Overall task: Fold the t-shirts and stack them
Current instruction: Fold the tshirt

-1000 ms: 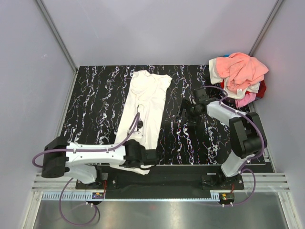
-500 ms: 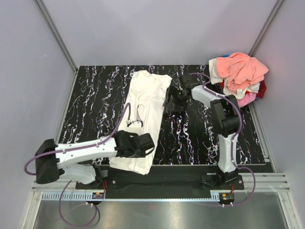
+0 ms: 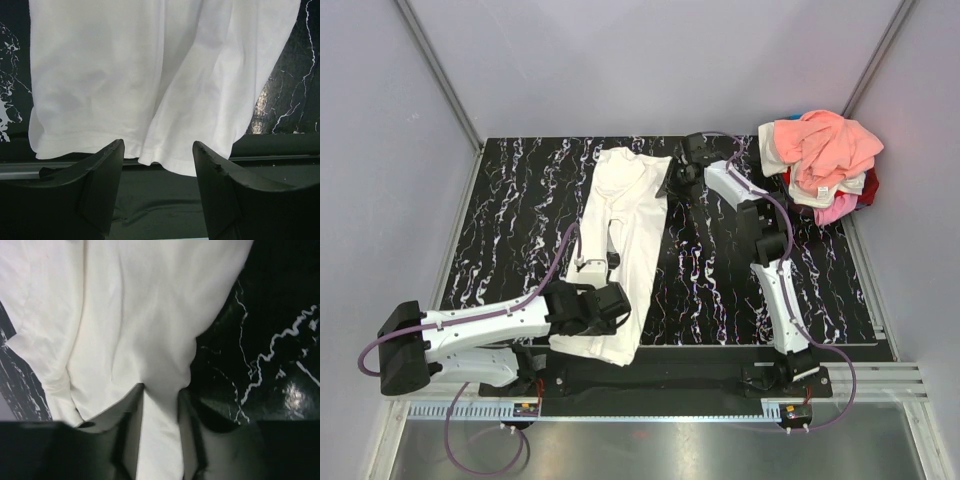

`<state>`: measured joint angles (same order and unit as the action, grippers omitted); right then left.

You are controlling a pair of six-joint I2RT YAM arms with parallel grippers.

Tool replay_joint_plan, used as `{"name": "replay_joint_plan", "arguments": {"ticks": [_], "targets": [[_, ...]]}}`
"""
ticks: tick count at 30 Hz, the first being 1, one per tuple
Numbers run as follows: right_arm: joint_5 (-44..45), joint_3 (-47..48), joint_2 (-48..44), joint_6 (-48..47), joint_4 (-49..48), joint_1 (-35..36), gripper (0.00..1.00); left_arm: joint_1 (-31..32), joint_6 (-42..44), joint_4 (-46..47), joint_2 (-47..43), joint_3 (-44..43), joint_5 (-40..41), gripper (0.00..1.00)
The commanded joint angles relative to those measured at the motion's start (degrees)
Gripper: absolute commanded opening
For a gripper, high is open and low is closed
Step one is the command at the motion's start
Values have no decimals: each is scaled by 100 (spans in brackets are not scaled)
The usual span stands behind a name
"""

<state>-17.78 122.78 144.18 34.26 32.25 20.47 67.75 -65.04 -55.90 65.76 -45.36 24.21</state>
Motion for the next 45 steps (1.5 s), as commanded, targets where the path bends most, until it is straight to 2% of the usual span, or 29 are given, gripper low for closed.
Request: {"name": "replay_joint_plan", "arguments": {"ticks": [1, 3, 4, 8, 12, 14, 16, 17, 19, 20, 22, 24, 28, 30, 31, 32, 33, 35, 38, 40, 43, 45], "targets": [[231, 473, 610, -138, 659, 10, 30, -33, 96, 377, -19, 28, -118, 62], [319, 965, 838, -191, 878, -60, 17, -33, 114, 474, -2, 36, -162, 62], [336, 1150, 918, -209, 949, -87, 13, -42, 131, 501, -1, 36, -179, 62], [494, 2413, 1436, -402, 1257, -210, 11, -68, 202, 598, 51, -34, -267, 62], [495, 3102, 1903, -333, 1285, -508, 12, -68, 228, 668, 95, -130, -407, 61], [451, 3112, 1895, -271, 1100, -596, 22, -60, 228, 694, 69, -157, -434, 61], [416, 3138, 1877, -297, 792, -658, 38, -60, 219, 729, 51, -183, -452, 61], [416, 3242, 1877, -341, 696, -667, 58, -60, 211, 738, 16, -201, -461, 61], [372, 3287, 1816, -463, 651, -667, 78, -69, 210, 730, -36, -253, -469, 61], [398, 3244, 1763, -508, 651, -667, 91, -69, 202, 712, -106, -288, -469, 61], [433, 3077, 1465, -631, 669, -711, 96, -156, 228, 624, -212, -324, -443, 62], [416, 2647, 1010, -675, 642, -755, 98, -305, 333, 502, -423, -315, -478, 63], [416, 1550, 25, -658, 835, -895, 97, -1006, 658, 291, -888, -263, -566, 63], [425, 129, -850, -265, 749, -896, 96, -1297, 904, 203, -1178, -236, -627, 65], [59, -1243, -1204, -105, 487, -861, 94, -1603, 983, 194, -1266, -227, -680, 65], [12, -1944, -1565, 88, -108, -808, 93, -1763, 1158, 193, -1415, -219, -733, 65], [20, -2560, -2230, 324, -357, -590, 93, -1904, 1221, 185, -1486, -192, -855, 65], [309, -3885, -2805, 432, -587, -291, 93, -2256, 1387, 193, -1662, -175, -996, 66], [556, -5243, -3928, 871, -701, 429, 91, -2485, 1502, 159, -1759, -96, -1190, 66], [565, -6146, -4326, 1301, -930, 1036, 90, -2590, 1511, 132, -1751, -8, -1252, 66], [644, -6992, -4933, 1837, -1185, 1843, 88, -2722, 1380, 123, -1794, 211, -1322, 66], [618, -7389, -5285, 2319, -1501, 2205, 83, -2828, 1283, 175, -1856, 422, -1444, 66]]}}
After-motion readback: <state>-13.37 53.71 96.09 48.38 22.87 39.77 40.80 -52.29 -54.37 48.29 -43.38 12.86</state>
